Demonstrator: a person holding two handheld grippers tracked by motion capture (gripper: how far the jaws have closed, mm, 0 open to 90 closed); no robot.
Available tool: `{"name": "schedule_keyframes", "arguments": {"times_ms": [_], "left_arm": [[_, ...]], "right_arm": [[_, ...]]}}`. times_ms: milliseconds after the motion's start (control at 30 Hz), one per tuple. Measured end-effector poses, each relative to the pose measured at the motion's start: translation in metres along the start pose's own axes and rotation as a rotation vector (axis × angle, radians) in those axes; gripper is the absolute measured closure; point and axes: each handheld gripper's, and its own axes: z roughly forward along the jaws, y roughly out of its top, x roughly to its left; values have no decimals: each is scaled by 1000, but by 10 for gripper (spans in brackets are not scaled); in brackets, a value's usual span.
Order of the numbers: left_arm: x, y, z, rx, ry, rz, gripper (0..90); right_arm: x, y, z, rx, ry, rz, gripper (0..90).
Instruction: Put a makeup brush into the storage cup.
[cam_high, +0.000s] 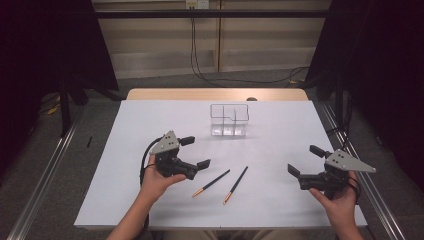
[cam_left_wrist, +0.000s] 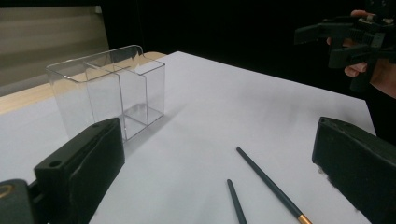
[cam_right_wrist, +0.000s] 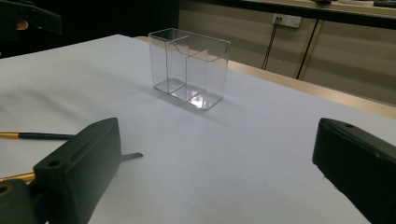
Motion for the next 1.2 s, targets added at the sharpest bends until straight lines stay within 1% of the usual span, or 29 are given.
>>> {"name": "schedule_keyframes", "arguments": {"times_ms": [100,200,267,333,400,467,567,700,733,767,867,900,1200], "left_arm": [[-1,-1,3,11,-2,-7,22],[-2,-1,4,18,-4,-5,23],[-2,-1,6,27,0,-5,23],[-3,0,7,41,-7,-6,23],[-4,0,9,66,-7,-3,23],[-4,0,10,80,-8,-5,23],[-4,-1,12,132,2,3,23],[-3,-1,15,170,7,-15,23],[-3,-1,15,170,7,-15,23],[-2,-1,17,187,3,-14,22],[-2,-2,19,212,4,-18,23],[-2,-2,19,222,-1,-25,22],[-2,-3,26,299,13,-40,23]], "right_arm": [[0,0,0,1,0,-1,8],[0,0,1,0,2,-4,7],[0,0,2,0,3,-4,8],[0,0,2,7,0,-5,7],[1,-1,3,8,6,-6,8],[1,-1,3,13,10,-9,8],[1,-1,4,11,11,-11,7],[0,-1,5,16,11,-8,7],[0,-1,5,16,11,-8,7],[0,-1,5,17,13,-7,8],[0,-1,5,17,11,-4,7],[0,-1,5,16,11,-4,7],[0,0,5,14,13,-9,7]]}}
